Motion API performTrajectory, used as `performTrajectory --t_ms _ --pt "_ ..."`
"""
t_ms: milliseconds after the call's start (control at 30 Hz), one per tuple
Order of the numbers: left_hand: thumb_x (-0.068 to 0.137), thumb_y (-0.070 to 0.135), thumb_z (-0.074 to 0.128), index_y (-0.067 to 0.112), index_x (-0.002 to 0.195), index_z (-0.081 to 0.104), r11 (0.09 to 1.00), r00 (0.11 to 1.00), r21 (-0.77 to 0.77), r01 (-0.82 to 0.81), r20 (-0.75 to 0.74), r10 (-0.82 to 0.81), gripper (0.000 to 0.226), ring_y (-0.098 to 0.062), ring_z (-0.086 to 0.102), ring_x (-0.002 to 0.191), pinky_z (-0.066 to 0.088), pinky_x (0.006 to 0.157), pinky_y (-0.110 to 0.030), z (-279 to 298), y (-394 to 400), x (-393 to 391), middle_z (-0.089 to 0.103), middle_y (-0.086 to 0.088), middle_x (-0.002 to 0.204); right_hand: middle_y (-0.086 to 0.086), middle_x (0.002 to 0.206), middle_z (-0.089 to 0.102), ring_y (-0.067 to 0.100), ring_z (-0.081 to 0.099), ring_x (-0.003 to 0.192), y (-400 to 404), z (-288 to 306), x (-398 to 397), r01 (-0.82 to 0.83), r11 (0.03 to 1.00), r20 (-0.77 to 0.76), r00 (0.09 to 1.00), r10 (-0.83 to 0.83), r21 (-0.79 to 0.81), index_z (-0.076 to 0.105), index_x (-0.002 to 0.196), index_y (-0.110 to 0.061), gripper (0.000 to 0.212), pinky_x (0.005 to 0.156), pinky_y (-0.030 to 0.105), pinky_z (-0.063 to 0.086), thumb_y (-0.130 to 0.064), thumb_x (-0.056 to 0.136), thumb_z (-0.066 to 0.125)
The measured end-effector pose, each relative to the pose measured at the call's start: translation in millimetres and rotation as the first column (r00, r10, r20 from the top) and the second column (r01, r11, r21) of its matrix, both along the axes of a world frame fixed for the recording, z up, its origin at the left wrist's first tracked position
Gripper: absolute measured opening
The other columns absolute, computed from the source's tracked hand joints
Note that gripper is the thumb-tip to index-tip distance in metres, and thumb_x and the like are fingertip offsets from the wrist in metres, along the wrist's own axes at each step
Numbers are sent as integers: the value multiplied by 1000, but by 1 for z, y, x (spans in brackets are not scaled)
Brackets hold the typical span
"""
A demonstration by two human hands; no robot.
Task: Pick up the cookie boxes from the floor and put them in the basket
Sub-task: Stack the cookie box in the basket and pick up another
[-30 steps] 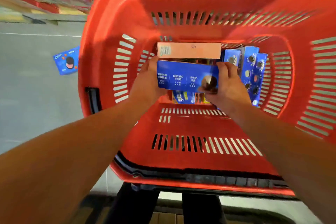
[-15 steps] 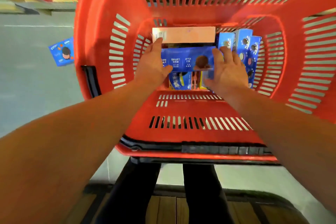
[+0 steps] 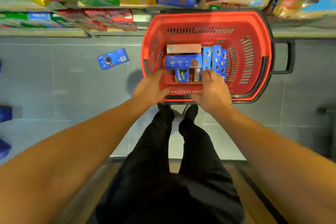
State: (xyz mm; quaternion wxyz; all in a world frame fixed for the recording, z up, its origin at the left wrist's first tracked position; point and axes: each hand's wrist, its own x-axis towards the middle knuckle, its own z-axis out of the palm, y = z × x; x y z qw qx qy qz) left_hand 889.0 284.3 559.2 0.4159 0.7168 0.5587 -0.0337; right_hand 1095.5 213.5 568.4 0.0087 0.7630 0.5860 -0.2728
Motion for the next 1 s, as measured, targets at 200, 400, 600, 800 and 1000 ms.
performTrajectory --t_ms 200,400,600,800,1000 --pt "79 27 74 12 135 51 978 989 147 -151 29 148 62 -28 54 120 32 90 -16 69 -49 -51 58 -13 131 13 139 45 34 41 126 -14 65 -47 -169 984 49 985 166 59 40 138 -8 79 110 42 32 -45 74 70" --pt "80 33 73 11 142 42 919 961 295 -260 -15 277 72 -25 47 129 31 103 -25 133 -68 -93 50 -10 142 14 138 47 35 42 126 -26 127 -90 -284 939 37 959 282 196 45 138 -6 76 109 42 32 -40 74 69" --pt "78 35 72 15 143 40 863 934 364 -350 66 350 75 -24 45 130 34 108 -32 185 -85 -138 47 -7 143 16 119 59 37 55 108 -34 187 -128 -429 844 185 903 388 322 57 123 -2 66 93 43 45 -33 66 74" --pt "80 42 67 21 146 34 816 939 469 -339 113 326 77 -24 44 131 36 106 -34 218 -71 -186 42 -4 147 8 141 41 28 38 129 -3 231 -175 -545 776 284 835 470 318 37 141 -13 80 111 38 31 -51 77 66" --pt "81 44 65 23 147 31 786 944 525 -328 140 300 77 -21 44 131 37 105 -33 237 -37 -260 40 -1 149 7 149 34 27 29 138 29 244 -254 -498 795 312 860 403 347 29 148 -13 86 115 37 25 -54 80 64"
